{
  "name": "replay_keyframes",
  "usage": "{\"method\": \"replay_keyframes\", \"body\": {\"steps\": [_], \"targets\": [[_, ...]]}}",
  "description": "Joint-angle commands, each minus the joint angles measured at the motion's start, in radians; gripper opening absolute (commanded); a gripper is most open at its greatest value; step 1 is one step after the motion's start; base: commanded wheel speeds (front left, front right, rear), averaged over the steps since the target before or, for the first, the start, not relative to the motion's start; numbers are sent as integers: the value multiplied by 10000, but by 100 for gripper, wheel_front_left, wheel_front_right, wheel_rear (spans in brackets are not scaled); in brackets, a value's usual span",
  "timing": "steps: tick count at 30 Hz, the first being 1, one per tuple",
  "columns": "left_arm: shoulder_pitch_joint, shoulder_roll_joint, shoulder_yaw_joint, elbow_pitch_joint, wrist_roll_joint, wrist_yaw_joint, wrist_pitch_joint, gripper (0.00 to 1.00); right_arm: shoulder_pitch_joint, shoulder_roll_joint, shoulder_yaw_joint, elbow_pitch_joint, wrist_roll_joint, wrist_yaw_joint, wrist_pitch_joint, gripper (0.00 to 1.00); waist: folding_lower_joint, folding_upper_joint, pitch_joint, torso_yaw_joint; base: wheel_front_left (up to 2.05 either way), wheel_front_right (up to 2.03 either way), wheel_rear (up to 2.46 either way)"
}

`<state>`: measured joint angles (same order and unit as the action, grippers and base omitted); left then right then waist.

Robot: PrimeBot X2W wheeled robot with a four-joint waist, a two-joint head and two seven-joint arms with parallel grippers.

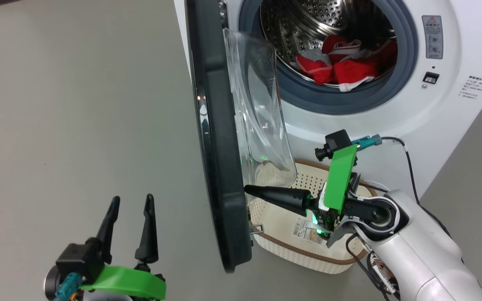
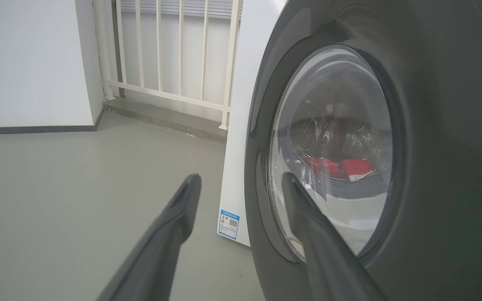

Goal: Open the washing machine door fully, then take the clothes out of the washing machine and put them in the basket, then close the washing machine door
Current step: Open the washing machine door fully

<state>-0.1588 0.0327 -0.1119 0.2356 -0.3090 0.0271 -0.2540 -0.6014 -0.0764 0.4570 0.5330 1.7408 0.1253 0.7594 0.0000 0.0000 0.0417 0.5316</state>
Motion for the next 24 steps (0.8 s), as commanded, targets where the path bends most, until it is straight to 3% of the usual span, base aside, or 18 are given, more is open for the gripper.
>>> {"method": "replay_keyframes", "body": {"steps": [1, 3, 4, 5, 6, 15, 20, 24], "targets": [[-36, 175, 362, -182, 101, 28, -78, 100, 36, 260, 33, -238, 32, 54, -101, 0, 0, 0, -83, -38, 0, 0, 0], [-23, 175, 363, -149, 132, -5, -78, 100, 82, 258, -80, -236, -125, 54, -388, 4, 0, 0, -124, -58, 0, 0, 0], [-23, 175, 363, -132, 143, -25, -78, 100, 114, 243, -157, -306, -270, 54, -581, 35, 0, 0, -137, -66, 0, 0, 0], [-26, 175, 363, -118, 151, -44, -78, 100, 159, 212, -259, -378, -412, 54, -811, 74, 0, 0, -144, -72, 0, 0, 0], [-31, 175, 366, -107, 157, -60, -78, 100, 205, 153, -328, -503, -591, 54, -1013, 100, 0, 0, -149, -77, 0, 0, 0], [-23, 175, 384, -39, 263, -116, -78, 100, 895, -1249, 177, -2130, -3886, 54, -4076, 100, 0, 0, -105, -173, 0, 0, 0], [29, 175, 472, -26, 308, -145, -78, 100, 1138, -2077, 865, -2232, -5526, 54, -6305, 100, 0, 0, -104, -231, 0, 0, 0], [49, 175, 537, -55, 326, -151, -78, 100, 1207, -2362, 1214, -1981, -6208, 54, -7582, 100, 0, 0, -97, -267, 0, 0, 0]]}}
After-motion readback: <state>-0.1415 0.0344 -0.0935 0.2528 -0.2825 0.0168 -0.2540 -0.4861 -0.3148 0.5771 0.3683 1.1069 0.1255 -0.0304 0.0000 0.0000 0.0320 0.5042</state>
